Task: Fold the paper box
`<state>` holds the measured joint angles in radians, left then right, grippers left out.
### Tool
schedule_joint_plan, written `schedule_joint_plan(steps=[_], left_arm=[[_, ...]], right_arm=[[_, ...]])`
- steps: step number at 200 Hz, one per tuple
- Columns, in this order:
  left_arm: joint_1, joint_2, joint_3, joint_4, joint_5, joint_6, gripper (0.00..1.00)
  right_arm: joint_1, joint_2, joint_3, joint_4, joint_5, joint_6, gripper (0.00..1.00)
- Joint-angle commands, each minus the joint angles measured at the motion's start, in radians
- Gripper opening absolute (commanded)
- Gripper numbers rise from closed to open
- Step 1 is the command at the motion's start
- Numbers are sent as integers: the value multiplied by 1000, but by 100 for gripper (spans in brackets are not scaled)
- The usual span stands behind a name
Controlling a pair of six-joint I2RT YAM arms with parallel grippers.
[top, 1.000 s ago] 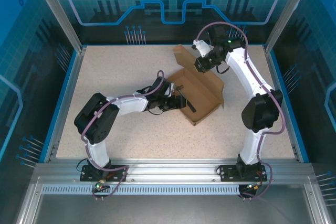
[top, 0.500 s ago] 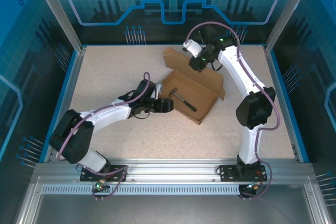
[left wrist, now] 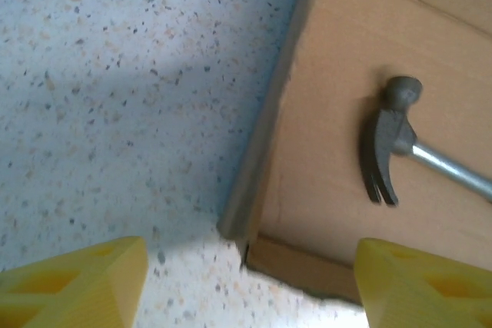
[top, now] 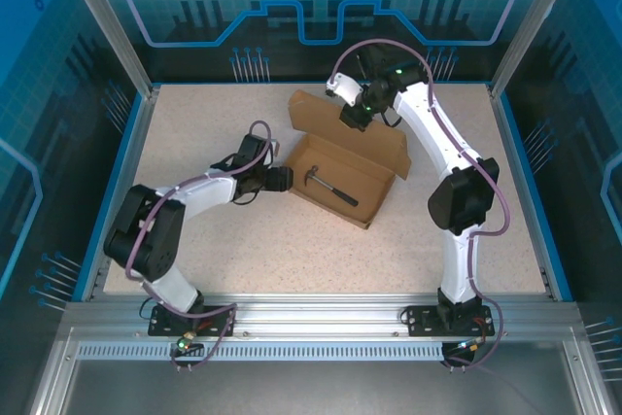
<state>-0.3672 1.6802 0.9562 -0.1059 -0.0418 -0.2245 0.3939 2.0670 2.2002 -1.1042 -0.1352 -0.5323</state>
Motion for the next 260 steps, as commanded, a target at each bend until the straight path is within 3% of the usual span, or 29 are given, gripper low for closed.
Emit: schedule_joint_plan(steps=[1, 68, 139, 260], left_arm=[[4, 55, 83, 16, -40, 74, 64], [4, 171, 185, -21, -52, 110, 38], [4, 184, 207, -50, -36, 110, 26], [-9, 155, 147, -64, -5, 52, 23]], right_arm=[[13, 16, 39, -25, -17, -23, 12], [12, 19, 43, -28, -14, -12, 15], [13, 30, 52, -28, -9, 1, 20], [10, 27, 71, -26, 32, 44, 30]])
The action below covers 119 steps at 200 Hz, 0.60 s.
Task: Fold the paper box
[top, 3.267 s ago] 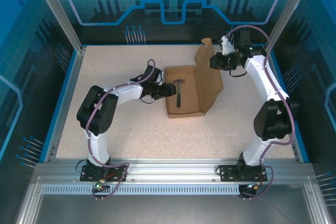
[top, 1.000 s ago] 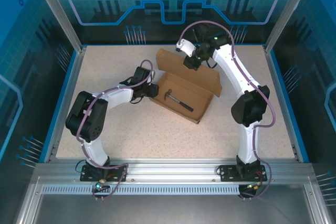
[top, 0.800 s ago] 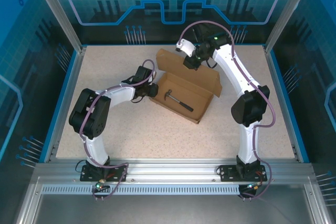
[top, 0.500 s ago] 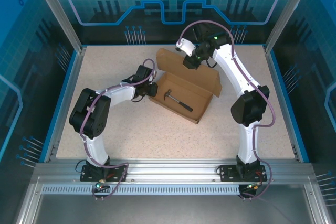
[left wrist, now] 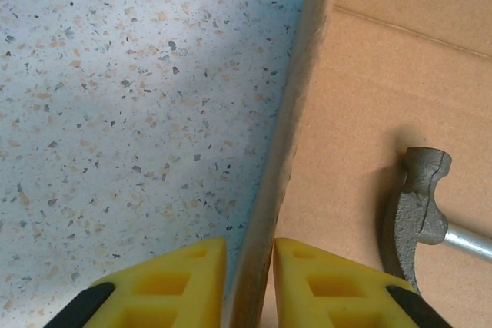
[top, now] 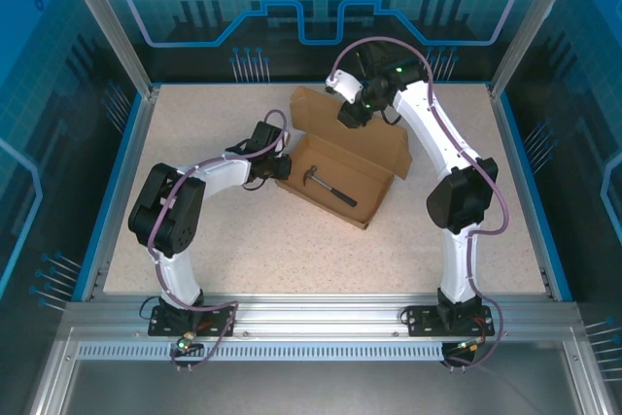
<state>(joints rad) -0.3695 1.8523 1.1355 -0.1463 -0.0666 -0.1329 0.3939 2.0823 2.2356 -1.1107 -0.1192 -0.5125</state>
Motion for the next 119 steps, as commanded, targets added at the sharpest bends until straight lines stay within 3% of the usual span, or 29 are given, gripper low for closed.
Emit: schedule_joint_plan(steps=[1, 65, 95, 119], left_arm=[[-7, -19, -33, -23, 19, -41, 23], [-68, -91, -140, 37, 64, -121, 25], [-80, -121, -172, 69, 110, -152, 35], [-79, -138, -164, 48, 72, -139, 43]], right_arm=[[10, 12, 36, -20, 16, 24, 30], [14, 20, 34, -10, -5, -3, 29], [15, 18, 33, -12, -13, -36, 28], [16, 14, 25, -14, -9, -42, 27]])
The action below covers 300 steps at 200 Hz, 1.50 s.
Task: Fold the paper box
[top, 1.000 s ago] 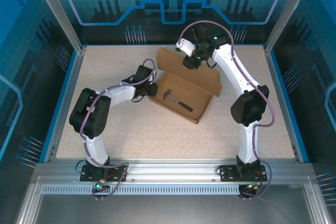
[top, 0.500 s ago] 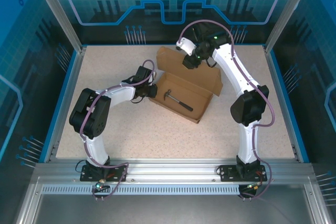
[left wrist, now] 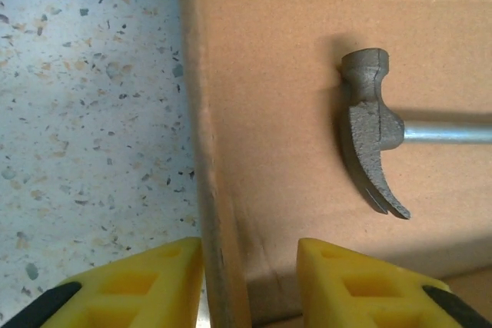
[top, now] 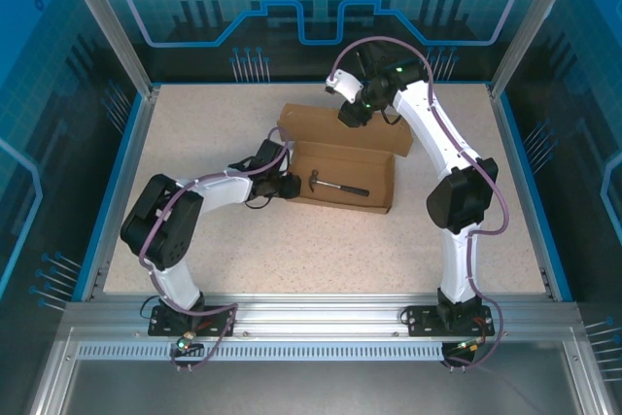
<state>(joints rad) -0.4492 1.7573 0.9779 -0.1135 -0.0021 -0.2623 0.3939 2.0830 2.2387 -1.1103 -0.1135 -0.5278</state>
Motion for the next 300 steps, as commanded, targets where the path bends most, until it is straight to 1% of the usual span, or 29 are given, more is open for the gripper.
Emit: schedule_joint_plan(steps=[1, 35, 67, 92, 108, 134, 149, 184, 218, 236, 257, 300], left_arm=[[0, -43, -6, 14, 5, -9, 44], [10, -97, 5, -7, -41, 19, 54], [38, -166, 10, -4, -37, 46, 63], [81, -197, 25, 6, -18, 75, 66], [119, -209, 36, 40, 27, 108, 67], [179, -206, 46, 141, 168, 203, 71], [199, -185, 73, 168, 208, 255, 72], [232, -87, 197, 132, 268, 354, 74], [237, -17, 279, 107, 331, 426, 77], [237, 20, 323, 84, 344, 449, 77], [237, 51, 359, 68, 355, 465, 74], [238, 68, 355, 101, 385, 479, 58]], right_arm=[[16, 14, 22, -14, -13, -27, 27], [17, 11, 13, -16, 0, -38, 26], [17, 8, 14, -11, 0, -54, 26], [17, 4, 15, -11, 3, -63, 26], [16, 2, 15, -13, -1, -64, 26], [19, 2, 14, -11, -3, -66, 26], [20, 0, 13, -11, -5, -66, 26], [21, -4, 15, -10, -4, -71, 25], [21, -6, 23, -10, -2, -73, 25], [23, -4, 22, -11, -3, -73, 25], [22, -1, 22, -16, 0, -72, 25], [22, 0, 24, -16, 5, -71, 25]])
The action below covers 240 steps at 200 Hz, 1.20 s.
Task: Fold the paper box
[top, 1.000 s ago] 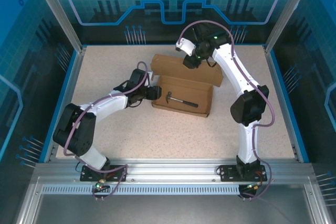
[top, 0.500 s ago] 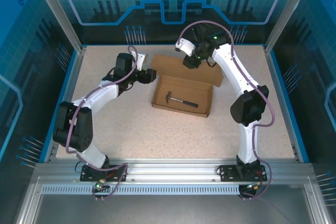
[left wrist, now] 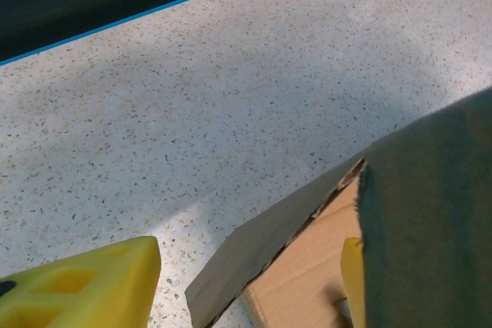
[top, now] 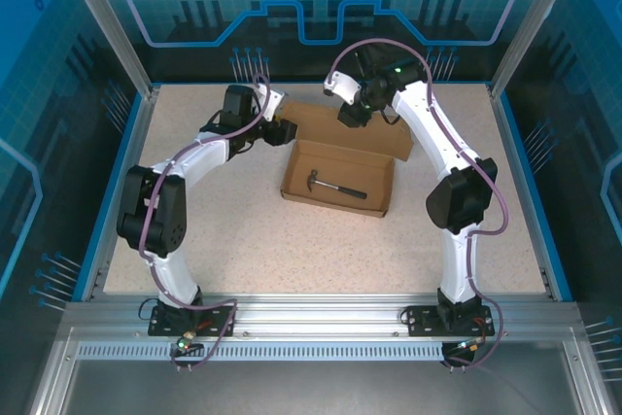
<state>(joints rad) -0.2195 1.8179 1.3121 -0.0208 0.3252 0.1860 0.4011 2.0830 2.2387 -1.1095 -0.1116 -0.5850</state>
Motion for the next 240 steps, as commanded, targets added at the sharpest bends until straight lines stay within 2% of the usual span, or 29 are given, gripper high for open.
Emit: schedule_joint_plan(steps=[1, 86, 196, 240], left_arm=[[8, 8, 21, 8, 58, 30, 58], [8, 10, 15, 43, 36, -23, 25], [9, -1, -36, 112, 79, -119, 10], [8, -36, -87, 134, 36, -118, 3]], right_arm=[[15, 0, 24, -16, 3, -13, 25], [16, 0, 33, -20, 7, 5, 25], [27, 3, 31, -4, 5, 74, 20], [27, 6, 46, -17, 43, 88, 23]])
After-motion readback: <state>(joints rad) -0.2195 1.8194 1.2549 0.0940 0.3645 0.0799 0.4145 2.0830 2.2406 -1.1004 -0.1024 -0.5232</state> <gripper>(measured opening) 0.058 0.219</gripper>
